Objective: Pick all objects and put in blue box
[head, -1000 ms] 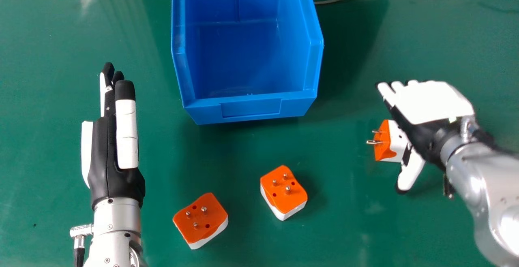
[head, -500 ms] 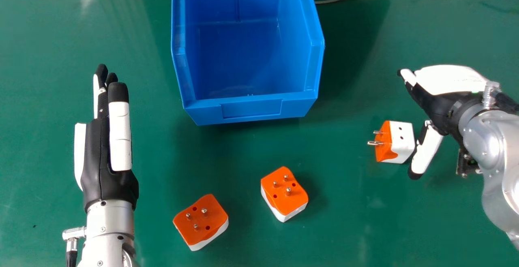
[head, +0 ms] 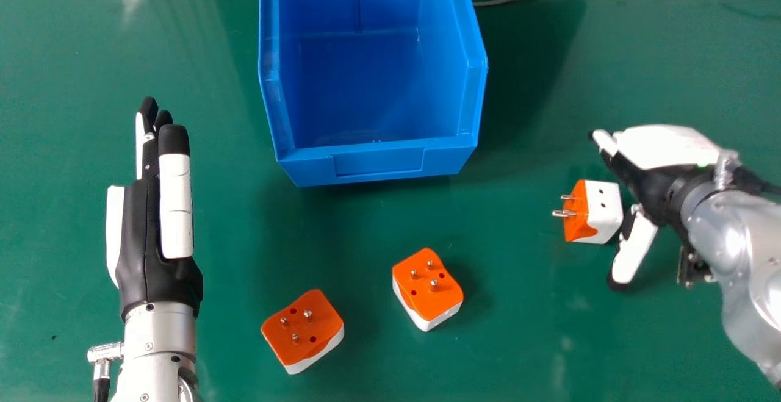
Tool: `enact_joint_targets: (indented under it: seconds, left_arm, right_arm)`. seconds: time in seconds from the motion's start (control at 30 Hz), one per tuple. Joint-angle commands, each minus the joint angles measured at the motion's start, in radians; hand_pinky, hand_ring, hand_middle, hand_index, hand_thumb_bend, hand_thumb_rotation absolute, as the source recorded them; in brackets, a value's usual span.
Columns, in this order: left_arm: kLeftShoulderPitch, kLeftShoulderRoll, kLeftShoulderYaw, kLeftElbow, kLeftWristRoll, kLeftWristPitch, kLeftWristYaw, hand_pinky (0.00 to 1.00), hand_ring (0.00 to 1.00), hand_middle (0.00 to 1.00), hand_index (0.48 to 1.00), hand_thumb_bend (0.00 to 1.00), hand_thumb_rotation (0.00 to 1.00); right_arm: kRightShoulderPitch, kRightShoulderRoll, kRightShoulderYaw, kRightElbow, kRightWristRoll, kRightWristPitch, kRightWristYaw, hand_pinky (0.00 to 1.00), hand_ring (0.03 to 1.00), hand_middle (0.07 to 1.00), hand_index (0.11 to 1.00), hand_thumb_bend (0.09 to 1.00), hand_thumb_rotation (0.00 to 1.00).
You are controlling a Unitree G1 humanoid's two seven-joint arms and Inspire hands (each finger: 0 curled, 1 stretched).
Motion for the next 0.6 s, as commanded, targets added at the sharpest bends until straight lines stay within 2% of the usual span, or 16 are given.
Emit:
enact_joint_targets:
  seconds: [0.0, 0.07, 0.17, 0.3, 0.4, 0.57]
  left_arm:
    - [-0.001, -0.001, 0.0, -0.019, -0.002, -0.005, 0.003, 1.0, 1.0, 1.0, 1.0, 0.88, 1.0]
    - [-0.001, -0.001, 0.001, -0.023, -0.004, 0.003, 0.003, 1.0, 1.0, 1.0, 1.0, 0.88, 1.0]
    - [0.0, 0.0, 0.0, -0.025, -0.004, 0.003, 0.002, 1.0, 1.0, 1.0, 1.0, 0.88, 1.0]
    - [-0.003, 0.001, -0.001, -0.012, 0.002, -0.011, 0.004, 1.0, 1.0, 1.0, 1.0, 0.87, 1.0]
    - [-0.002, -0.001, -0.002, -0.018, -0.002, -0.004, 0.002, 1.0, 1.0, 1.0, 1.0, 0.88, 1.0]
    - [-0.001, 0.001, -0.005, -0.015, 0.01, -0.006, 0.007, 1.0, 1.0, 1.0, 1.0, 0.88, 1.0]
  right_arm:
    - [-0.032, -0.004, 0.008, 0.016, 0.001, -0.015, -0.031, 0.96, 1.0, 1.0, 0.994, 1.0, 0.11]
    - [-0.039, 0.002, 0.017, 0.037, 0.003, -0.023, -0.047, 0.94, 1.0, 1.0, 0.99, 1.0, 0.11]
    - [-0.046, 0.011, 0.025, 0.061, 0.009, -0.035, -0.078, 0.94, 1.0, 1.0, 0.988, 1.0, 0.11]
    - [-0.055, 0.024, 0.031, 0.097, 0.02, -0.057, -0.12, 0.93, 0.999, 1.0, 0.984, 1.0, 0.11]
    - [-0.06, 0.024, 0.041, 0.11, 0.021, -0.076, -0.15, 0.93, 0.995, 0.997, 0.979, 1.0, 0.11]
    - [-0.057, 0.024, 0.04, 0.126, 0.038, -0.113, -0.212, 0.9, 0.972, 0.982, 0.964, 1.0, 0.1]
